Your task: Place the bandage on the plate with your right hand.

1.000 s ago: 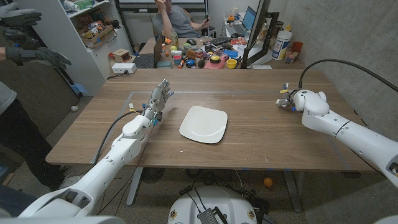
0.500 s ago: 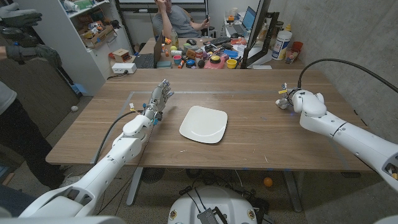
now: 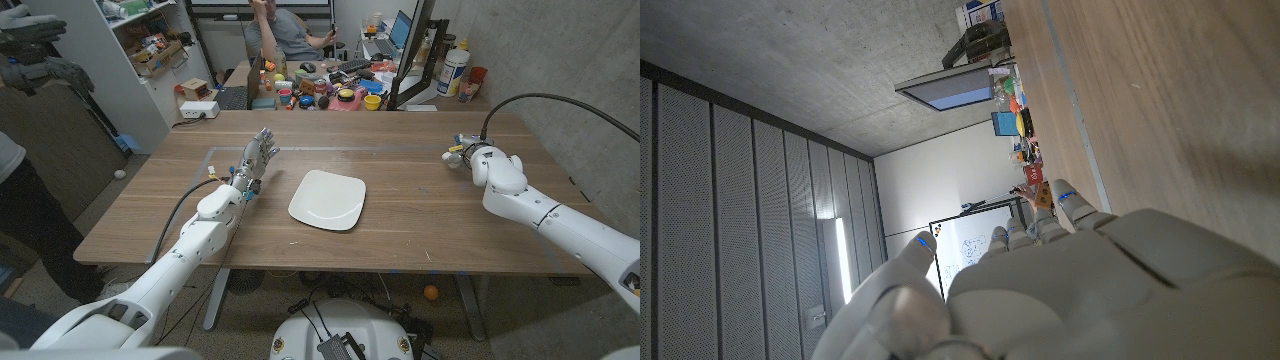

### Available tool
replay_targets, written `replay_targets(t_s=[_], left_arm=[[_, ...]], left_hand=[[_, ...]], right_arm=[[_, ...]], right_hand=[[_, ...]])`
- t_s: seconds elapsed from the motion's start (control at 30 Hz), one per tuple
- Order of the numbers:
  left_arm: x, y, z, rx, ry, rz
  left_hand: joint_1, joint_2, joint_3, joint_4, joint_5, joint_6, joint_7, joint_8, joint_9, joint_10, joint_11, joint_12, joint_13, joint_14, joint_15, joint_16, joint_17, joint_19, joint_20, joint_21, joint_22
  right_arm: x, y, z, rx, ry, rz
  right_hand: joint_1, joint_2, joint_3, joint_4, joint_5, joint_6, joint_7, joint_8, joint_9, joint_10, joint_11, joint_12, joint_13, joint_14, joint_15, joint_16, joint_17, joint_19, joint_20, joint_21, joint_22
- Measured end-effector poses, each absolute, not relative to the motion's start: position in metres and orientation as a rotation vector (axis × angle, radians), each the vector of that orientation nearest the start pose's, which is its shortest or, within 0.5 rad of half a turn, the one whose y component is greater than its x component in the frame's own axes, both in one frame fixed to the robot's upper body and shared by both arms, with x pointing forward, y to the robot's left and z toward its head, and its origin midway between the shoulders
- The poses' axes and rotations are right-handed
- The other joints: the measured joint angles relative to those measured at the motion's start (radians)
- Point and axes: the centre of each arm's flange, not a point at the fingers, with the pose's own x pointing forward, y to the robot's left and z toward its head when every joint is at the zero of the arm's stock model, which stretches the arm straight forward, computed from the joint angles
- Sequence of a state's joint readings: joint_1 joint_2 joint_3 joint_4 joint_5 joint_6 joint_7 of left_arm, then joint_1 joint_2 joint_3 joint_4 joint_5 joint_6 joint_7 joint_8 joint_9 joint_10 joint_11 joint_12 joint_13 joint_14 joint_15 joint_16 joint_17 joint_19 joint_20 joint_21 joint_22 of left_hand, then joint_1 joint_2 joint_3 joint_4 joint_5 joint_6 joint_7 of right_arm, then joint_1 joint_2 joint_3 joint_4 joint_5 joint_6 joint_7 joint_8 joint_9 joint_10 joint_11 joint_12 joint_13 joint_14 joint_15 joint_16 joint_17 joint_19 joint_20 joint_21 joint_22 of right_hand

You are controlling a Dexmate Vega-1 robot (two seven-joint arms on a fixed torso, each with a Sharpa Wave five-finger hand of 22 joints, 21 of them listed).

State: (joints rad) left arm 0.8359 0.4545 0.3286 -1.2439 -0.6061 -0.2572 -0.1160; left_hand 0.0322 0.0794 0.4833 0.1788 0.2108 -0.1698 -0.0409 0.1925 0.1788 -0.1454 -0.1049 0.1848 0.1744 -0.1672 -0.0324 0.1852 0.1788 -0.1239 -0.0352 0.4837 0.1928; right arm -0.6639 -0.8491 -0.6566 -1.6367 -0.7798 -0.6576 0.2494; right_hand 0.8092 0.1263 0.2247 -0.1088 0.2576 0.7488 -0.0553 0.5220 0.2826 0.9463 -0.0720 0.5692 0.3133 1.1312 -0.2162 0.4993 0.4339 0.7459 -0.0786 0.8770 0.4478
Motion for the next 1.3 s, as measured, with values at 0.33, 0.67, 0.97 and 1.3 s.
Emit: replay_targets(t_s=[0.33, 0.67, 0.97, 1.3], left_arm=[[0.662, 0.286, -0.043, -0.033, -0.551, -0.251], [0.661, 0.287, -0.042, -0.037, -0.555, -0.253], [0.662, 0.289, -0.043, -0.037, -0.554, -0.253], [0.662, 0.289, -0.042, -0.037, -0.556, -0.254]], left_hand=[[0.0, 0.0, -0.004, -0.004, 0.0, 0.0, 0.0, 0.0, 0.0, 0.0, 0.0, 0.0, 0.0, 0.0, 0.0, 0.0, 0.0, 0.0, 0.0, 0.0, 0.0], [0.0, 0.0, -0.004, -0.004, 0.0, 0.0, 0.0, 0.0, 0.0, 0.0, 0.0, 0.0, 0.0, 0.0, 0.0, 0.0, 0.0, 0.0, 0.0, 0.0, 0.0], [0.0, 0.0, -0.008, 0.0, 0.0, 0.0, 0.0, 0.0, 0.0, 0.0, 0.0, 0.0, 0.0, 0.0, 0.0, 0.0, 0.0, 0.0, 0.0, 0.0, 0.0], [0.0, 0.0, -0.008, 0.0, 0.0, 0.0, 0.0, 0.0, 0.0, 0.0, 0.0, 0.0, 0.0, 0.0, 0.0, 0.0, 0.0, 0.0, 0.0, 0.0, 0.0]], right_arm=[[0.621, -0.352, 0.042, -1.622, -0.114, -0.434], [0.61, -0.345, 0.054, -1.64, -0.182, -0.457], [0.6, -0.332, 0.062, -1.662, -0.26, -0.457], [0.585, -0.308, 0.072, -1.693, -0.369, -0.432]], right_hand=[[0.0, 0.0, -0.008, 0.003, 0.0, 0.0, 0.0, 0.01, 0.008, -0.003, -0.003, 0.004, 0.007, 0.0, 0.0, -0.004, 0.006, 0.0, 0.0, 0.008, 0.005], [-0.001, -0.001, -0.019, 0.005, 0.0, 0.0, -0.008, 0.02, 0.017, -0.003, -0.003, 0.012, 0.019, 0.0, 0.0, -0.008, 0.014, -0.008, 0.0, 0.008, -0.012], [-0.009, -0.009, -0.031, 0.009, 0.0, 0.007, -0.015, 0.026, 0.022, -0.007, -0.007, 0.015, 0.028, -0.004, 0.004, -0.013, 0.021, -0.008, 0.0, 0.008, -0.03], [-0.008, -0.009, -0.036, 0.014, 0.0, 0.003, -0.018, 0.026, 0.027, -0.007, -0.007, 0.019, 0.034, -0.006, 0.002, -0.019, 0.028, -0.015, 0.007, 0.008, -0.047]])
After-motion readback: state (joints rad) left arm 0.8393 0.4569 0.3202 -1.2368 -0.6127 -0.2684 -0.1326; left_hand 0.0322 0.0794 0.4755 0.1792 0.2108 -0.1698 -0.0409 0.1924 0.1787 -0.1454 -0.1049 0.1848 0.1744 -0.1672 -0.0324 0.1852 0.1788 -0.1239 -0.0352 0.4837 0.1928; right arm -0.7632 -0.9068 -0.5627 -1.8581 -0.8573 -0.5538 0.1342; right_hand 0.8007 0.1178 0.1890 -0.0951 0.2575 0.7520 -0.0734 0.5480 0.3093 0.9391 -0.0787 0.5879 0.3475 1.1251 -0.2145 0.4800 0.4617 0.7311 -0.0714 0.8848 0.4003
